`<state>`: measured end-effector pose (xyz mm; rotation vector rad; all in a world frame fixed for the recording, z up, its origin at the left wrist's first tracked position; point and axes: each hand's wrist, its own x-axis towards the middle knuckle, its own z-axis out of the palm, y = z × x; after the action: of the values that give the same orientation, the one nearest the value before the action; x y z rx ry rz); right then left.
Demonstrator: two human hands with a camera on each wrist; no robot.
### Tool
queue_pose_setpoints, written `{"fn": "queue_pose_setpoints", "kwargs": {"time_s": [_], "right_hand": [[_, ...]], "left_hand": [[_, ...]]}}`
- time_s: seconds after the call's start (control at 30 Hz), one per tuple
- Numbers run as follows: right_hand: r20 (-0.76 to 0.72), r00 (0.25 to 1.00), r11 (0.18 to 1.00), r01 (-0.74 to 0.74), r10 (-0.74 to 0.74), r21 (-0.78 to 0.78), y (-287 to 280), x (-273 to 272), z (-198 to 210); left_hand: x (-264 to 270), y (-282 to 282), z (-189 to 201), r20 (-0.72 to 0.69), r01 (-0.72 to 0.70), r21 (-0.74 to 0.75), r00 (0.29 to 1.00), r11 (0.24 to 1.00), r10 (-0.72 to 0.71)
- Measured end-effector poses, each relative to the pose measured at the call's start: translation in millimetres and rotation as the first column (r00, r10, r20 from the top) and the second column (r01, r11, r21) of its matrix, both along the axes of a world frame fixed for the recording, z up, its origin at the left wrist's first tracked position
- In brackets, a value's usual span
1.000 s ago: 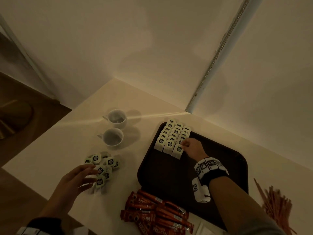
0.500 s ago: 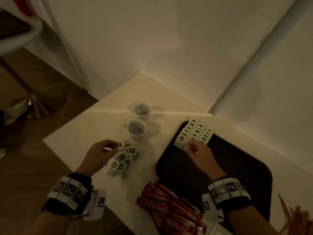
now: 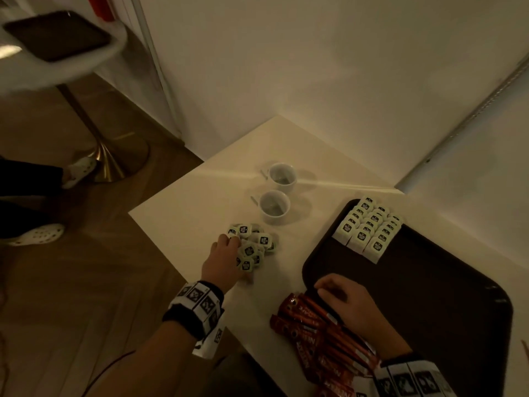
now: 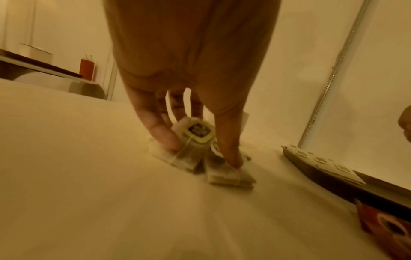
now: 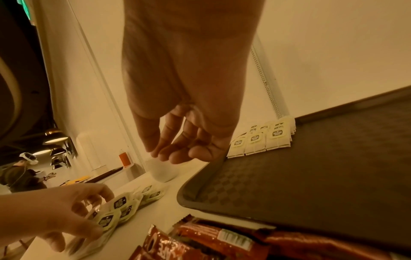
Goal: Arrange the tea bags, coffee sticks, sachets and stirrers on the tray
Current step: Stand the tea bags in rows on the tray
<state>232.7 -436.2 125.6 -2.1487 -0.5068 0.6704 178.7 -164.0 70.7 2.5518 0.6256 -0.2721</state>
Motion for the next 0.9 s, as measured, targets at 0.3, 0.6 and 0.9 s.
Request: {"fn": "queue_pose_setpoints", "kwargs": {"time_s": [0.3, 0.6, 0.9], "right_hand": [[-0.001, 1.0, 0.999, 0.007, -0.007, 0.044, 11.1, 0.2, 9.5], [-0.038, 0.997, 0.972, -0.051, 0.062, 0.231, 73.3, 33.1, 46.9], [-0.32, 0.944, 0.845, 0.233, -0.078, 0.482, 69.2, 48.6, 62.4]], "left_hand": [[-5.2, -1.4, 0.4, 0.069, -0.066, -0.208, 0.994, 0.976, 0.082], [25.5, -24.9, 91.1, 0.255, 0.113, -0.723, 0.961, 0.681, 0.111], [52.8, -54.2, 125.7, 0.111, 0.055, -0.951, 0.979, 0.303, 0.171]]}}
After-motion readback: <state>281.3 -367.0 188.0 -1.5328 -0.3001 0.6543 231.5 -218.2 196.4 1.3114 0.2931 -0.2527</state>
